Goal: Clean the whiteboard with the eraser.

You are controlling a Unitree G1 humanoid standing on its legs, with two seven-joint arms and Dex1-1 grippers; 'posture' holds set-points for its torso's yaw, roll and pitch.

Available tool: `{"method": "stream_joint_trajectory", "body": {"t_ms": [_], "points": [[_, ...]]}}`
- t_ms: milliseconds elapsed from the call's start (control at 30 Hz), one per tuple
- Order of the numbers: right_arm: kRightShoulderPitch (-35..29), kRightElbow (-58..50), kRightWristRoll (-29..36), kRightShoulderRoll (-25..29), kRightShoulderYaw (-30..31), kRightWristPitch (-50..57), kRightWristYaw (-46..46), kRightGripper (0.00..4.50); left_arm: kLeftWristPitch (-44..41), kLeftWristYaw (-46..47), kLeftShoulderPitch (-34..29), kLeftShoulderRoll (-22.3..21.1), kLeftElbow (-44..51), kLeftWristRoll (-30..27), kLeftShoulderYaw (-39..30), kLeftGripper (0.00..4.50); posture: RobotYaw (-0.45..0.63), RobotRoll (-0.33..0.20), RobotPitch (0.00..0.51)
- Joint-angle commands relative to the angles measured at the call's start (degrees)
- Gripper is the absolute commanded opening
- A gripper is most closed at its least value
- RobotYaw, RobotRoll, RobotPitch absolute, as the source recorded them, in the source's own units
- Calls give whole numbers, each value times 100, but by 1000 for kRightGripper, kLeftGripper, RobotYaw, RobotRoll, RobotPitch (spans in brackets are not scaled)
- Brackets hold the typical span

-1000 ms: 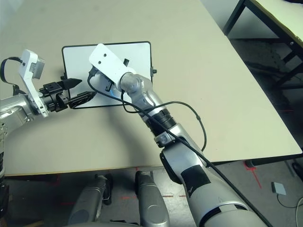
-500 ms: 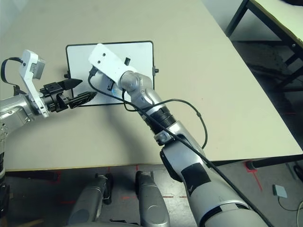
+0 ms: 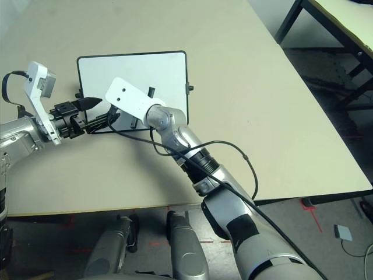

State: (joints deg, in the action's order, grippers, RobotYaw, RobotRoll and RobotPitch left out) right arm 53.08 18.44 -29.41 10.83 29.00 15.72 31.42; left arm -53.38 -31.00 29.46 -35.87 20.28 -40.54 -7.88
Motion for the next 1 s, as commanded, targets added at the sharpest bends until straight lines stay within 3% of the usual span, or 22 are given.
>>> {"method": "stream_joint_trajectory", "body": {"t_ms": [33, 167, 300, 567, 733, 1000], "points": [[133, 570, -83, 41, -132, 184, -191, 797, -51, -8, -26, -4, 66, -8, 25, 4500, 114, 0, 252], [790, 1173, 34, 4, -455, -19, -698, 796, -37, -3, -4, 15, 39, -2, 25, 4500, 114, 0, 246], [987, 1526, 72, -44, -537, -217, -910, 791, -25, 5, -8, 39, 45, -1, 14, 4500, 114, 0, 244], [467, 1420, 51, -149, -354, -318, -648, 788, 61, 27, -9, 0, 4, 85, -60, 4500, 119, 0, 249], [100, 1068, 49, -203, -228, -295, -376, 787, 551, 306, 266, -126, -460, 606, -261, 4500, 123, 0, 250], [207, 1138, 113, -322, -353, -402, -325, 787, 846, 205, 386, -394, -870, 1014, -270, 4500, 128, 0, 242]]}}
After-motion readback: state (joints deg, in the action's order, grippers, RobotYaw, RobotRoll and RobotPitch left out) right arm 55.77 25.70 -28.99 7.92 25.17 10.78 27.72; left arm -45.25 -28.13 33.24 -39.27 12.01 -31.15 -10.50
